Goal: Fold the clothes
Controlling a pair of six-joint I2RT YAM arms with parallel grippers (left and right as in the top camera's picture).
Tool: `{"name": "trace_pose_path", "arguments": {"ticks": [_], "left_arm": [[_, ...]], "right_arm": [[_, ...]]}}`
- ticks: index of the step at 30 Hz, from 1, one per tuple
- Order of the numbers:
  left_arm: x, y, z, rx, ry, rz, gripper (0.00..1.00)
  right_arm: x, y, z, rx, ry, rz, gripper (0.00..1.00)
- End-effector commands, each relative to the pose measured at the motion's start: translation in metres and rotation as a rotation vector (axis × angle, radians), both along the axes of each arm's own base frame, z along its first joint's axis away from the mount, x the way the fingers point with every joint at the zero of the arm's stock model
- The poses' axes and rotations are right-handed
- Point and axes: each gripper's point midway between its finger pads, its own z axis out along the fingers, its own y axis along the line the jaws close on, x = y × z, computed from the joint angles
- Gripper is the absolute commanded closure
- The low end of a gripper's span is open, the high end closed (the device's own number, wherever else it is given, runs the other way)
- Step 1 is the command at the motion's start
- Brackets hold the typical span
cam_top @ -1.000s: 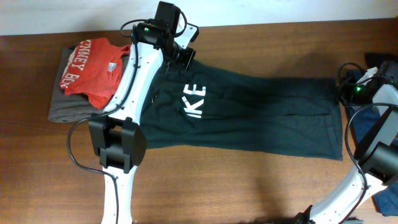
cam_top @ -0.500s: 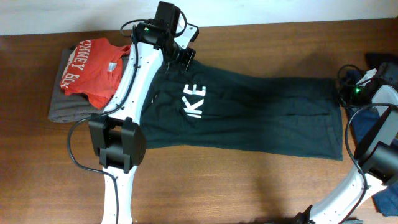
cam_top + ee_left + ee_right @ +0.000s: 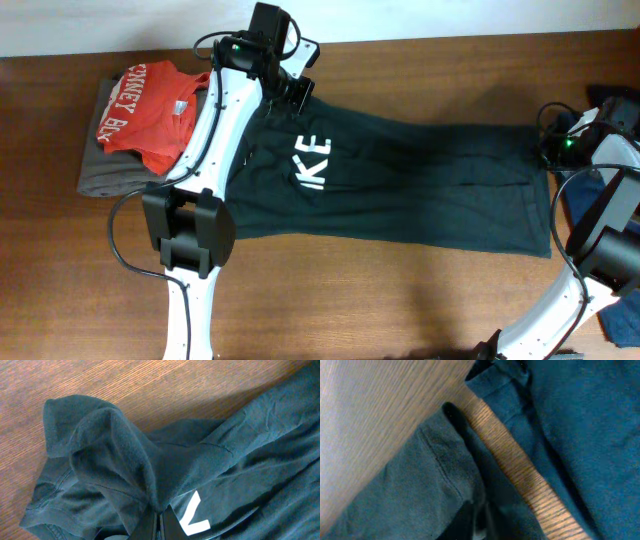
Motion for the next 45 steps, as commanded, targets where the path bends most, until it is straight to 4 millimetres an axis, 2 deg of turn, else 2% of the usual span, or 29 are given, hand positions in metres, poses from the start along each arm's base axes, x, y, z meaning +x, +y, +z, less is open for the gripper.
{"name": "trace_pose_path", "arguments": {"ticks": [1, 4, 6, 10, 12, 18, 22, 26, 32, 36, 39, 44, 45], "left_arm": [[0.002, -0.002, 0.012, -0.002, -0.033, -0.007, 0.99], [0.002, -0.002, 0.012, -0.002, -0.033, -0.007, 0.99], [0.002, -0.002, 0.012, -0.002, -0.033, -0.007, 0.99], [0.002, -0.002, 0.013, -0.002, -0.035, -0.007, 1.00], [0.002, -0.002, 0.014, -0.001, -0.035, -0.007, 0.99], [0.000, 0.022, 0.020, 0.118, -0.057, 0.051, 0.99], [-0.017, 0.051, 0.023, 0.255, -0.018, 0.092, 0.99], [-0.035, 0.064, 0.016, 0.325, 0.055, 0.095, 1.00], [-0.058, 0.072, 0.009, 0.362, 0.150, 0.080, 0.98], [-0.071, 0.075, 0.006, 0.378, 0.204, 0.071, 0.89], [-0.073, 0.073, 0.004, 0.367, 0.215, 0.065, 0.83], [-0.075, 0.074, 0.001, 0.372, 0.228, 0.064, 0.81], [-0.075, 0.074, 0.001, 0.372, 0.229, 0.063, 0.67]], "right_arm": [[0.000, 0.002, -0.003, 0.001, 0.000, -0.001, 0.96], [0.008, 0.007, 0.016, 0.039, -0.061, 0.025, 0.96], [0.012, 0.007, 0.042, 0.043, -0.116, 0.034, 0.96], [0.012, 0.006, 0.086, -0.006, -0.183, 0.042, 0.96], [0.007, 0.007, 0.100, -0.021, -0.185, 0.036, 0.96], [-0.019, 0.004, 0.114, -0.030, -0.121, -0.007, 0.96], [-0.051, -0.010, 0.133, -0.008, -0.089, -0.095, 0.96], [-0.078, -0.022, 0.149, 0.009, -0.074, -0.171, 0.96], [-0.085, -0.012, 0.144, 0.020, -0.032, -0.136, 0.96], [-0.086, -0.012, 0.144, 0.019, -0.027, -0.138, 0.96], [-0.092, -0.016, 0.139, -0.006, 0.011, -0.155, 0.96], [-0.099, -0.016, 0.136, -0.013, 0.048, -0.163, 0.96], [-0.099, -0.016, 0.136, -0.013, 0.047, -0.163, 0.96]]}}
